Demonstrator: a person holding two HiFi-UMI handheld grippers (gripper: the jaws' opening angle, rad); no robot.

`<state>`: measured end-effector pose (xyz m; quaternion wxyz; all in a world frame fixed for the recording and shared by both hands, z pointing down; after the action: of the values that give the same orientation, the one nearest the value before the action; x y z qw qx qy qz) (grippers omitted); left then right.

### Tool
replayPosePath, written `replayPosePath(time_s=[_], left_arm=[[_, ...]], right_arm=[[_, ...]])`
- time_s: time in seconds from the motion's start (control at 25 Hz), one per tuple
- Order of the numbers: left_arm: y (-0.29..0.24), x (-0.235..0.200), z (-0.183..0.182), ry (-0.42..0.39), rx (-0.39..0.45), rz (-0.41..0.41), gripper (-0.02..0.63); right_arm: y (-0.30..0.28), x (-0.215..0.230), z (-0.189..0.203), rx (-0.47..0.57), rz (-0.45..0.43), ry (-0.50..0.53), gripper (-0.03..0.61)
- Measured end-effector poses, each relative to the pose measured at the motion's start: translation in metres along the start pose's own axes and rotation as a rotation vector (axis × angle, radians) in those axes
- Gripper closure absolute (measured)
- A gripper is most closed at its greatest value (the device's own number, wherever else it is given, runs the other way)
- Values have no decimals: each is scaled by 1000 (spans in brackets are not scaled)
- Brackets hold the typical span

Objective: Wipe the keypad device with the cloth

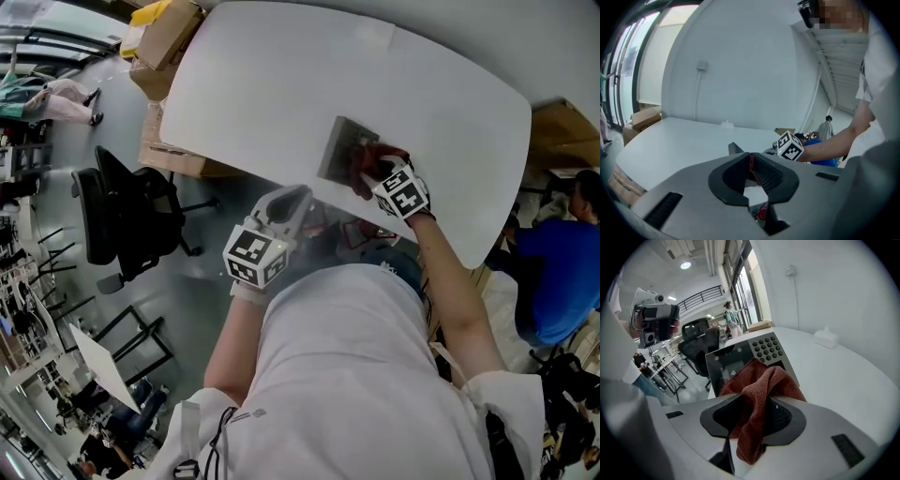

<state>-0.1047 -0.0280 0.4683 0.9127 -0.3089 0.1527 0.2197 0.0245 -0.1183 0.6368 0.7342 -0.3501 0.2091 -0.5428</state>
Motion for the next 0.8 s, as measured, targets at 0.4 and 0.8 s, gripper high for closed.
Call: replayPosePath(time_s=[0.4, 0.8], left_arm=[[-66, -29, 33, -47, -199, 132, 451], [-89, -28, 55, -147, -298, 183, 453]], right_arm=[[16, -6, -49, 142, 33, -69, 472], [3, -20, -70, 148, 12, -18, 472]])
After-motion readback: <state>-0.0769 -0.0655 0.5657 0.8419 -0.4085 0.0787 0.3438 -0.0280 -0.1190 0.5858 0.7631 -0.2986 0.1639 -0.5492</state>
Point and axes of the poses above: the fingertips, and each gripper's own axes: y backward along the fingers, x to its right, z out of its underside, the point moved 3 cm from there along y, backward along the fingers, and after that the axes turned 10 degrees about y, right-handed, at the moved point
